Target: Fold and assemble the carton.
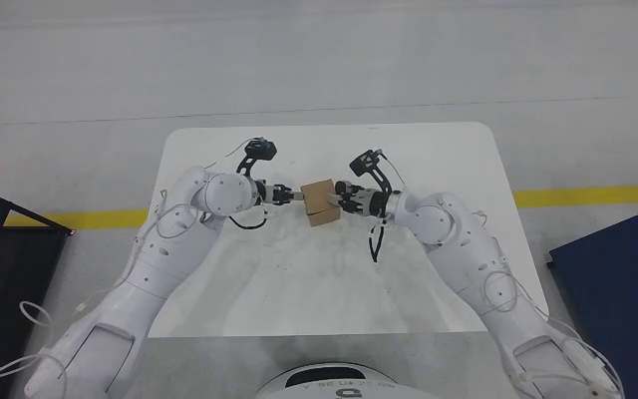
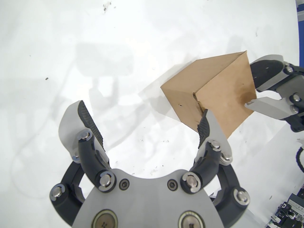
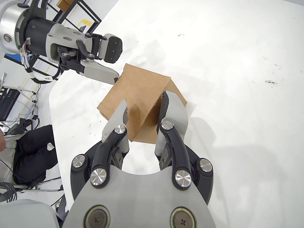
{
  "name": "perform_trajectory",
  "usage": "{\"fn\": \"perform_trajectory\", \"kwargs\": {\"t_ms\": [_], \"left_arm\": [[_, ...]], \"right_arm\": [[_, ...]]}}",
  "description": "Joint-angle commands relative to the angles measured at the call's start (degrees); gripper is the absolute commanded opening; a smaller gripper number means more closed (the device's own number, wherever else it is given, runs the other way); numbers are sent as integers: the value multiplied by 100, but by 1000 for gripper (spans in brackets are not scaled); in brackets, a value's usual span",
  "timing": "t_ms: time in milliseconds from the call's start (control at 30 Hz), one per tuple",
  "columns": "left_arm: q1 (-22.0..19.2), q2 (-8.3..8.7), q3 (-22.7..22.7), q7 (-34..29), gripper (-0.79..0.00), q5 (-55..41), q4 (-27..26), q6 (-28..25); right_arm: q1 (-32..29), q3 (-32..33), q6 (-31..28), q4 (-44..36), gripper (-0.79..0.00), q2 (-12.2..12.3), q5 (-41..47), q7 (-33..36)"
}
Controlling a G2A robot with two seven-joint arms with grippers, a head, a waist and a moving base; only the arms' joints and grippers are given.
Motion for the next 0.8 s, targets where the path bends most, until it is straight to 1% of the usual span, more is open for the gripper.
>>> {"fn": "perform_trajectory", "kwargs": {"t_ms": [0,233,467,567,767], "left_arm": [[-4,-1,-11,-8,0,3,-6,-8],[-30,-24,3,-25,0,-76,-41,-84],[-30,-36,3,-50,0,-124,-91,-136],[3,-50,-2,-182,0,-409,-79,-237],[13,-61,174,-278,0,-113,-54,-329]], "right_arm": [[-18,40,8,-27,-483,13,-12,-11],[-84,88,89,-49,-474,41,-45,32],[-74,49,172,-29,-446,40,-96,15],[-77,35,161,-13,-446,41,-93,8],[-68,29,129,14,-446,44,-53,3]]}}
